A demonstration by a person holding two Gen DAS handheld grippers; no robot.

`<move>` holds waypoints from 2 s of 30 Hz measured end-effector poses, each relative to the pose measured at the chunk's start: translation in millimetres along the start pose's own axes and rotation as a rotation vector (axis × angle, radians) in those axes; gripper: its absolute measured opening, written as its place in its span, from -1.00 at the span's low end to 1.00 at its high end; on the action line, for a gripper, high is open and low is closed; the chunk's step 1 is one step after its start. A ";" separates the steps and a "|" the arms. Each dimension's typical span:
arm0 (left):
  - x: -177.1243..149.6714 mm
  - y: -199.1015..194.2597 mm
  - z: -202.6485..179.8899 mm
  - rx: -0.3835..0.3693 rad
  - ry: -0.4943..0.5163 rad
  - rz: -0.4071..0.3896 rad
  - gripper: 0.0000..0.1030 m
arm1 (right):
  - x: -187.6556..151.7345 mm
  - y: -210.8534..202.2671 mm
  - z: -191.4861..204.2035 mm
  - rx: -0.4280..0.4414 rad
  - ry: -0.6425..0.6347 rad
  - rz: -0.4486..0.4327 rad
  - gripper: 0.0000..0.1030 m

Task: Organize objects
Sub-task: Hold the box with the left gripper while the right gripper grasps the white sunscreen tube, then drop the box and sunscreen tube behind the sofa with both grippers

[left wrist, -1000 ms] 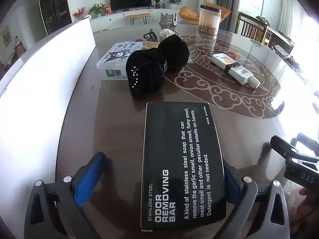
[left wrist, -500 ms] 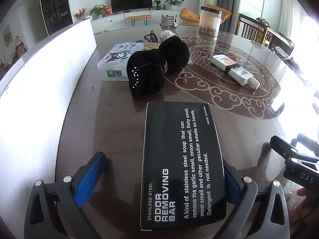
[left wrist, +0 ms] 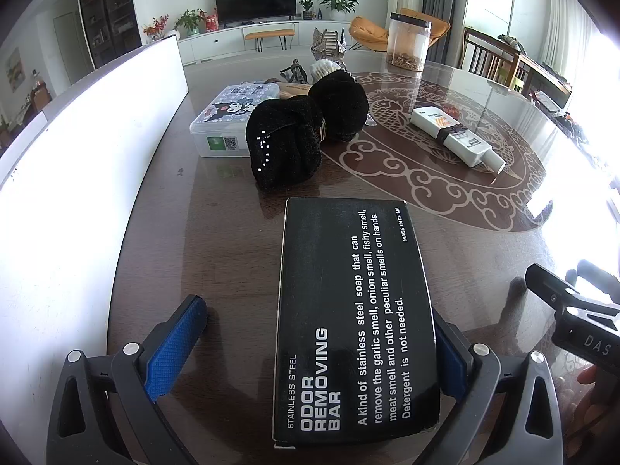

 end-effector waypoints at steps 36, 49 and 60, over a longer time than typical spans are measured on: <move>1.5 0.3 -0.8 0.004 -0.002 -0.003 1.00 | 71.5 33.7 61.2 0.232 -0.276 0.147 0.05; 11.3 2.3 3.8 -0.039 0.089 0.112 1.00 | 22.4 1.7 54.5 0.281 -0.340 0.227 0.49; 17.3 -41.6 13.4 -0.179 -0.018 0.034 0.11 | 34.6 -21.1 45.0 0.333 -0.242 0.203 0.06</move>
Point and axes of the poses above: each gripper's, at about its wrist camera, not at the fingertips, and y roughly the way its jaws point, z to its left, x to its top, the point moved 3 cm from there along y, roughly the way its jaws point, and after that the axes turned 4 degrees about -y, right-handed, at the moved point
